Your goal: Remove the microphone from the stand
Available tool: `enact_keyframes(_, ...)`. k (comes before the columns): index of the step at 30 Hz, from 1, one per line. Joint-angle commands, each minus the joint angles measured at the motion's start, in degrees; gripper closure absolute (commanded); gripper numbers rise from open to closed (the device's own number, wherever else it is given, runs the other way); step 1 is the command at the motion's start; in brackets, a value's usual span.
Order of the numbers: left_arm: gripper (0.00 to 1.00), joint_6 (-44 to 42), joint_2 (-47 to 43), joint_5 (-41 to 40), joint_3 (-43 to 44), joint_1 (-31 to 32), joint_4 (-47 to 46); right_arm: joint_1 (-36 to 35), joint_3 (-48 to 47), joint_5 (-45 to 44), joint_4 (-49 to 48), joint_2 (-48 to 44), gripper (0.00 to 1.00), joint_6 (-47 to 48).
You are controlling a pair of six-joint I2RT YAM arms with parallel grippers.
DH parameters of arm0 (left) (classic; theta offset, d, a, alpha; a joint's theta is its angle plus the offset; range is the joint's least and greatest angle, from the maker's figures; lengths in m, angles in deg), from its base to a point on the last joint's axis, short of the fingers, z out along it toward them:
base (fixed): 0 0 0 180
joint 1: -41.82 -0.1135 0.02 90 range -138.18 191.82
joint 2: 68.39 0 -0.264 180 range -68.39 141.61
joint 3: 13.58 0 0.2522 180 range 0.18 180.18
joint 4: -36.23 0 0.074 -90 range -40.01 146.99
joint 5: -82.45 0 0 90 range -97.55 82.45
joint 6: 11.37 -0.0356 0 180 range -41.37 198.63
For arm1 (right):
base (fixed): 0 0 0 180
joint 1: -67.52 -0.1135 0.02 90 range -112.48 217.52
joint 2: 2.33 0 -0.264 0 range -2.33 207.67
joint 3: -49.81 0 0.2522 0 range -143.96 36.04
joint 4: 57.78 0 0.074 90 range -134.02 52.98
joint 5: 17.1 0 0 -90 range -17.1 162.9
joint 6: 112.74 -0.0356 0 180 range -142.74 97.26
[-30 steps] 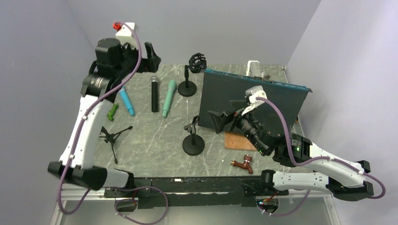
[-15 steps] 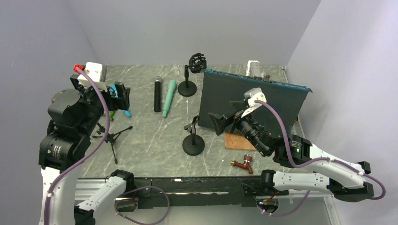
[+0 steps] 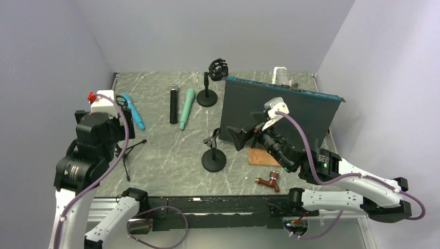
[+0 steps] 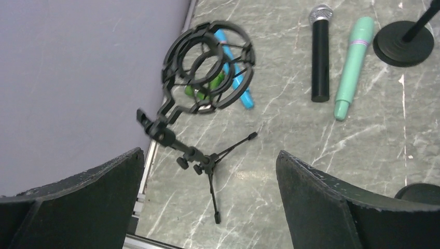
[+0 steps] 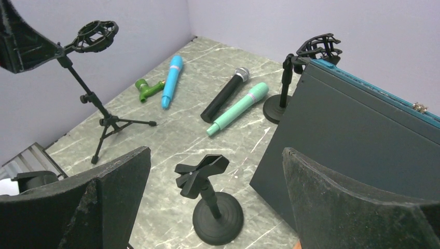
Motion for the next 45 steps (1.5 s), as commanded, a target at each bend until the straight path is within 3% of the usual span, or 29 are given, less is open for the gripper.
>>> enact_keyframes(1,0.01,2.6,-5.6,-7.5,-6.0,0.0,-2.6,0.2,-0.7,1.4,-3.0,0.5,0.00,1.5)
enact_keyframes(3,0.03,3.9,-7.1,-11.7,-10.3,0.0,-4.8,0.3,-1.1,1.7,-2.8,1.0,0.00,1.7)
enact_keyframes(6,0.17,8.3,-7.6,-19.2,-14.8,0.0,-6.3,0.3,-1.1,2.0,-2.6,1.2,0.00,1.9)
enact_keyframes(12,0.19,20.5,-9.8,-32.0,-23.4,0.0,-10.7,0.5,-0.6,1.4,-2.2,0.5,0.00,1.5)
enact_keyframes(19,0.21,18.6,-11.9,-37.2,-33.9,-0.1,-29.1,0.7,-0.1,1.2,-2.7,-0.2,0.00,1.9)
enact_keyframes(24,0.13,12.5,-10.6,-34.0,-39.7,-0.9,-43.2,0.8,0.5,0.7,-2.9,-0.9,0.00,1.8)
enact_keyframes(27,0.01,13.3,-8.0,-31.3,-40.4,-3.9,-44.6,0.8,1.0,-0.1,-3.1,-1.8,0.00,1.9)
enact_keyframes(32,0.00,12.7,-6.5,-19.7,-42.8,-13.3,-49.1,0.7,1.1,-1.1,-2.3,-3.1,0.00,2.0)
enact_keyframes(36,0.01,8.4,-7.6,-15.6,-45.3,-14.4,-54.1,0.8,1.0,-1.8,-1.6,-3.9,0.00,1.0)
enact_keyframes(41,0.19,8.9,-7.9,-15.4,-46.6,-14.4,-54.1,0.7,1.8,-2.0,-2.0,-4.3,0.00,0.4)
enact_keyframes(45,0.40,9.9,-6.0,-16.8,-46.0,-14.4,-52.3,0.8,2.0,-1.8,-2.2,-4.2,0.00,0.2)
